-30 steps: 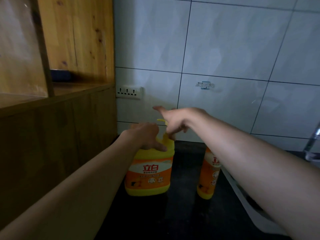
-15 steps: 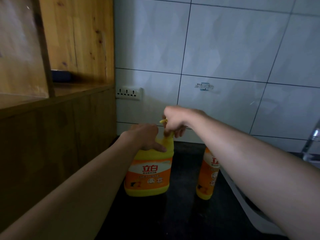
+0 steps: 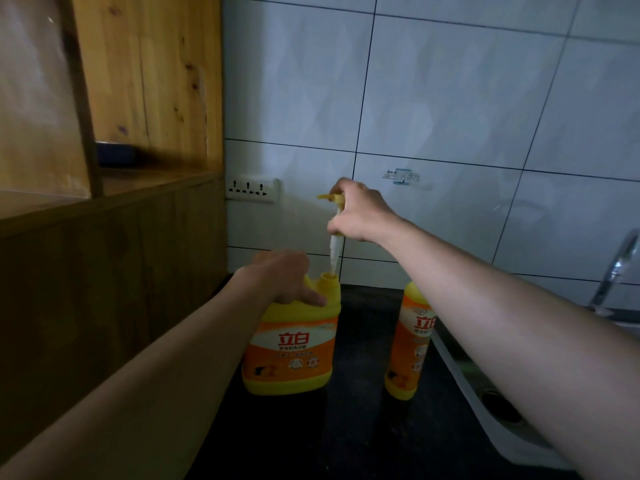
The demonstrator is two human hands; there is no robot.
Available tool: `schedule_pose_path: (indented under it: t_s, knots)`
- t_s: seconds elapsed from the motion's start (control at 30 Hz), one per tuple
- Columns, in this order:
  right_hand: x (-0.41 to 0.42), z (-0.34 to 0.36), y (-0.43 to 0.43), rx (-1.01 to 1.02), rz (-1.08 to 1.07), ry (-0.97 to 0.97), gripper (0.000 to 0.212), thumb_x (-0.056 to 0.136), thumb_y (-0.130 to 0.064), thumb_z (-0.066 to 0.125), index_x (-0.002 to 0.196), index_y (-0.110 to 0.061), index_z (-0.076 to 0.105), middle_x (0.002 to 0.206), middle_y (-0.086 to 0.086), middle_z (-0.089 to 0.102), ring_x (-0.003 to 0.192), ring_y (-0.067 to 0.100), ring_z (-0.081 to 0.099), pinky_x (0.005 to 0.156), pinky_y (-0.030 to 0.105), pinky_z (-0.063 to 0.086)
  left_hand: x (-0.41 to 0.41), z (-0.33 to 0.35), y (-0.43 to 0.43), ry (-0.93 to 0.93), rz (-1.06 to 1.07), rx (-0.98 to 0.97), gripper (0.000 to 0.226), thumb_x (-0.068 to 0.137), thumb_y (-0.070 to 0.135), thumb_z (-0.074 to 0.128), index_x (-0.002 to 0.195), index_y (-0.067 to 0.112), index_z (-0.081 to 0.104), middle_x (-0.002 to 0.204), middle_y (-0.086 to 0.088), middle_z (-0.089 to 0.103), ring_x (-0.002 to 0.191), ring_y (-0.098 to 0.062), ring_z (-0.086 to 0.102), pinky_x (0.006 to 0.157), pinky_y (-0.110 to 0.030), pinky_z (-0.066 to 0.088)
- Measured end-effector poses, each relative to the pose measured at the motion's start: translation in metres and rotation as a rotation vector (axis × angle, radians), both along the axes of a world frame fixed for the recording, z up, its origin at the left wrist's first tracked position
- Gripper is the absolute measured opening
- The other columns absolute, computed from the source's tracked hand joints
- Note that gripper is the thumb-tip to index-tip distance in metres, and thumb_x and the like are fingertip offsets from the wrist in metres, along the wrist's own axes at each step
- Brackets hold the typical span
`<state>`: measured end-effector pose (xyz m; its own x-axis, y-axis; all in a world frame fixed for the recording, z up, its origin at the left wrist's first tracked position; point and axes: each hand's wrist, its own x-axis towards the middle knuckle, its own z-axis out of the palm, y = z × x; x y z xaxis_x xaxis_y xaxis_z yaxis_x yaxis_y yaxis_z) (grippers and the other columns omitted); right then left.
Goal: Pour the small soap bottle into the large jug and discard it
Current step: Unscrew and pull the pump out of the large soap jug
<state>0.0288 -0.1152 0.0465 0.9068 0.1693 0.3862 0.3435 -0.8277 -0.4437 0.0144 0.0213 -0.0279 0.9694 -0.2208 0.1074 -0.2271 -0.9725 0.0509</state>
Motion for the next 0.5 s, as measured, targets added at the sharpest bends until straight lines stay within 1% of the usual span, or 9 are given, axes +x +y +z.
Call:
schedule_pose_path:
  t_s: [0.07,0.17,0.27,0.33,0.5]
  knots:
    - [0.003,0.004,-0.002,0.104,-0.012,-0.048,0.049,0.074,-0.008,0.070,0.119,-0.019,0.054,0.106,0.009,0.059,0.092,0.027,0.058,0.065,0.027,0.045,0.001,-0.001,0.001,-0.008,-0.001,0.012,0.068,0.073,0.068,0.061,0.110,0.013,0.049,0.095,0.000,0.052,0.085,-0.019,0.052,0.071,-0.032,0.039]
    - [0.005,0.012,-0.005,0.197,-0.041,-0.130,0.045,0.073,-0.010,0.071,0.113,-0.022,0.056,0.104,0.008,0.064,0.098,0.028,0.061,0.073,0.028,0.048,0.003,-0.003,0.003,-0.022,-0.009,0.024,0.067,0.072,0.070,0.060,0.107,0.014,0.049,0.095,0.001,0.053,0.084,-0.019,0.053,0.070,-0.032,0.040]
    - [0.004,0.020,-0.007,0.249,-0.048,-0.190,0.047,0.073,-0.013,0.072,0.117,-0.021,0.056,0.104,0.004,0.065,0.102,0.027,0.058,0.073,0.024,0.041,0.003,-0.004,0.003,-0.030,-0.014,0.026,0.065,0.072,0.070,0.060,0.104,0.015,0.048,0.095,0.000,0.054,0.083,-0.019,0.053,0.070,-0.032,0.039]
    - [0.002,0.026,-0.009,0.285,-0.055,-0.233,0.048,0.074,-0.012,0.071,0.119,-0.020,0.056,0.104,0.003,0.065,0.102,0.026,0.058,0.073,0.022,0.037,0.003,-0.003,0.003,-0.036,-0.015,0.029,0.068,0.072,0.070,0.060,0.108,0.014,0.049,0.096,0.000,0.053,0.085,-0.019,0.052,0.071,-0.032,0.039]
    - [-0.003,0.038,-0.013,0.361,-0.089,-0.334,0.048,0.076,-0.010,0.065,0.121,-0.021,0.055,0.104,0.001,0.066,0.096,0.023,0.056,0.073,0.021,0.037,0.001,-0.002,0.002,-0.049,-0.013,0.035,0.069,0.072,0.069,0.060,0.110,0.012,0.049,0.093,0.001,0.049,0.084,-0.018,0.050,0.073,-0.032,0.040]
